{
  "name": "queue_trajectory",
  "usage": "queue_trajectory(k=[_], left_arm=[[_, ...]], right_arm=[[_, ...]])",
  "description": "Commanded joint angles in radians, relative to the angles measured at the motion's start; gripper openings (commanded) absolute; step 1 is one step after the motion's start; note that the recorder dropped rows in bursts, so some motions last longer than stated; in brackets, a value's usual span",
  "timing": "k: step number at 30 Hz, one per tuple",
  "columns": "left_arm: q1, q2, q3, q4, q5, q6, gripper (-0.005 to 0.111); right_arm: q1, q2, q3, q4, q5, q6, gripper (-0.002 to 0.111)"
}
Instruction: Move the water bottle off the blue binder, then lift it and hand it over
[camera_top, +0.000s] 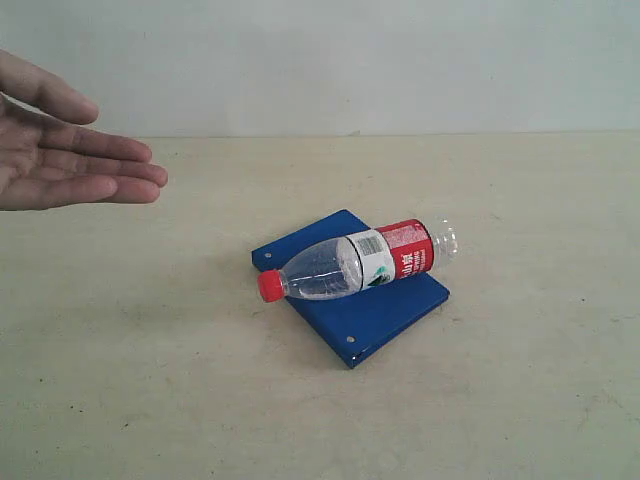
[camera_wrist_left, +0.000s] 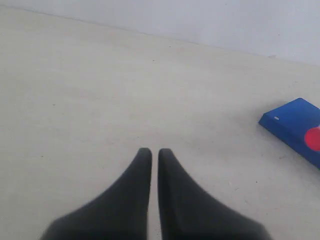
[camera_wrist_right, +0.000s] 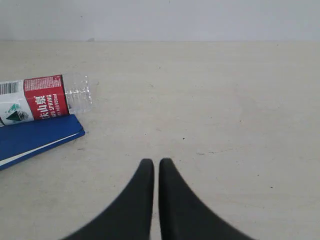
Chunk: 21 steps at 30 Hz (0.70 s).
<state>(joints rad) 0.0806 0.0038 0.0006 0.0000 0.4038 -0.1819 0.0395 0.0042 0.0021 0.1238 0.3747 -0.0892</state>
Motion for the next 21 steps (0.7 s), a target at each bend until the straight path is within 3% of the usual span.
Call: queue_trajectory(k=[1,8,13,16,18,21], left_arm=[[-0.006,-0.004,-0.001,-0.011,-0.013,0.004,0.005],[-0.006,-0.004,-0.001,-0.011,-0.013,0.004,0.005],[-0.006,-0.004,-0.001,-0.011,-0.013,0.004,0.005],[-0.006,-0.004,-0.001,-0.011,-0.013,0.004,0.005],[-0.006,-0.004,-0.001,-0.011,-0.013,0.004,0.005],[-0.006,-0.004,-0.001,-0.011,-0.013,0.004,0.005]], right_arm=[[0.002,-0.004,-0.002,-0.001,-0.004,0.0,0.001],[0.002,-0.004,-0.002,-0.01,-0.013,-0.037,0.001],[0.002,-0.004,-0.002,-0.108,-0.04,-0.177,0.001],[0.003,-0.004,-0.002,-0.058,-0.187,-0.154,0.001],[0.003,-0.004,-0.002,0.112,-0.302,-0.008,0.001],[0.003,-0.004,-0.002,0.452,-0.345,0.372,0.001]])
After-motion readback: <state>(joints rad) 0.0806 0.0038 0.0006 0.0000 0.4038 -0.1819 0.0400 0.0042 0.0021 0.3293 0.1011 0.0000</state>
